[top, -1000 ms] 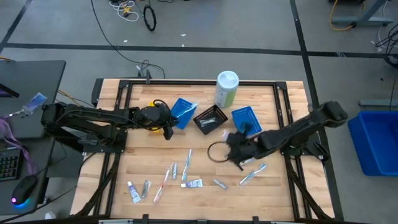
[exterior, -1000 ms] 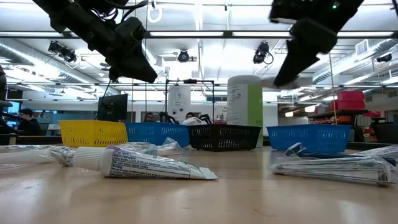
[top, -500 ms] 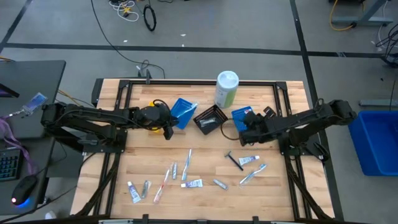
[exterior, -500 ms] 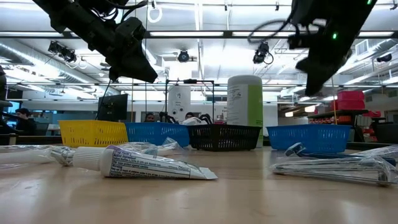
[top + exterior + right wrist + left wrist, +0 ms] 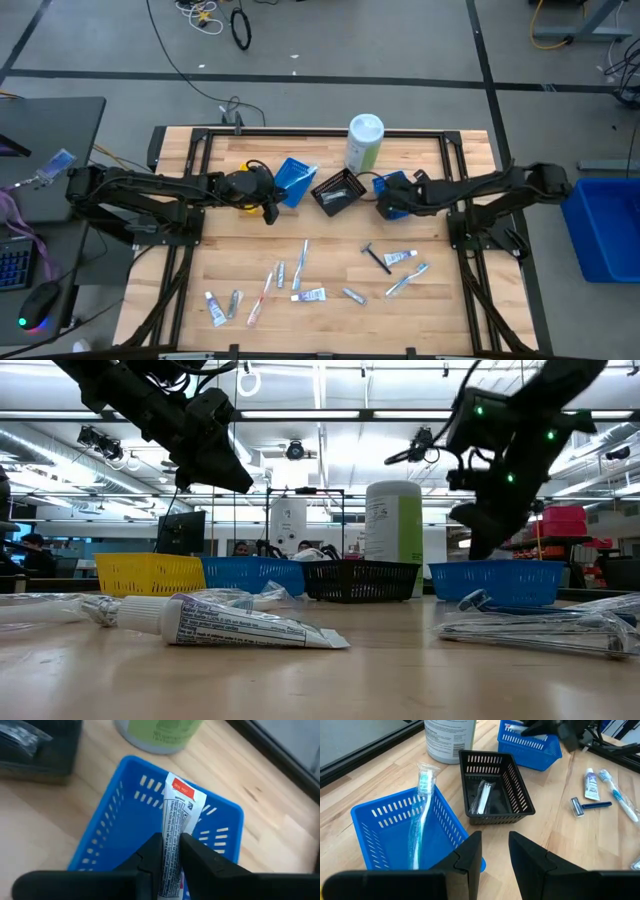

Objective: Pick & Place Travel size toiletries
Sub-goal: Put the white toothpaste into the right blue basket, then put the blue razor into the yellow basket

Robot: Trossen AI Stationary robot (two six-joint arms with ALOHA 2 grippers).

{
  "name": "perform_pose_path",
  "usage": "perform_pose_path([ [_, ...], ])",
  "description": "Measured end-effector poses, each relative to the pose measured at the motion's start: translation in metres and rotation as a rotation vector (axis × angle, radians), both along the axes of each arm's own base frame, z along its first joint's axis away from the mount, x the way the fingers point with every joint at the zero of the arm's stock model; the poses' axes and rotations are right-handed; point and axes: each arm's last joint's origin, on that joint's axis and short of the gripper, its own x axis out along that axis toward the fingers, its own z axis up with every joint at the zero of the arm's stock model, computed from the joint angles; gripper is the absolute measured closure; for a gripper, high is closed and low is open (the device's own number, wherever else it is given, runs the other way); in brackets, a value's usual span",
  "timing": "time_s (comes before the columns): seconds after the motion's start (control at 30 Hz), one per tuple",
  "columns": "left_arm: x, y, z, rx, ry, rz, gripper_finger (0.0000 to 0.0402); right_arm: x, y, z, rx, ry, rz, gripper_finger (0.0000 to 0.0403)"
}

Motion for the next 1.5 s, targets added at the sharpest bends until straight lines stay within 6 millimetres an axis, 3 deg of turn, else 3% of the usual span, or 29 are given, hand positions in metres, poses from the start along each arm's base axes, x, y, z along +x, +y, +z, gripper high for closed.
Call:
perform_pose_path([
  [0.23, 0.000, 0.000, 0.000, 0.000, 0.000, 0.000, 0.0297, -0.007, -0.003, -0.019, 0.001, -0.001, 0.064, 0.0317],
  [0.47, 0.000, 0.000, 0.000, -0.010, -0.003, 0.006, 0.0297, -0.005, -0.006, -0.018, -0.001, 0.008, 0.095, 0.0252],
  [0.6, 0.000, 0.000, 0.000, -0.018, -0.006, 0.011, 0.0297, 0.006, -0.007, -0.004, -0.015, -0.015, 0.134, 0.0212],
  [0.77, 0.000, 0.000, 0.000, -0.018, -0.007, 0.011, 0.0297, 0.026, -0.007, 0.030, -0.048, -0.052, 0.194, 0.0187],
  [0.97, 0.000, 0.000, 0.000, -0.017, -0.006, 0.010, 0.0297, 0.048, 0.000, 0.063, -0.099, -0.175, 0.285, 0.0183],
  [1.3, 0.000, 0.000, 0.000, -0.015, -0.005, 0.009, 0.0297, 0.065, 0.009, 0.075, -0.045, -0.319, 0.611, 0.0208],
  [1.5, 0.000, 0.000, 0.000, -0.015, -0.005, 0.009, 0.0297, 0.068, 0.010, 0.078, -0.055, -0.359, 0.640, 0.0220],
])
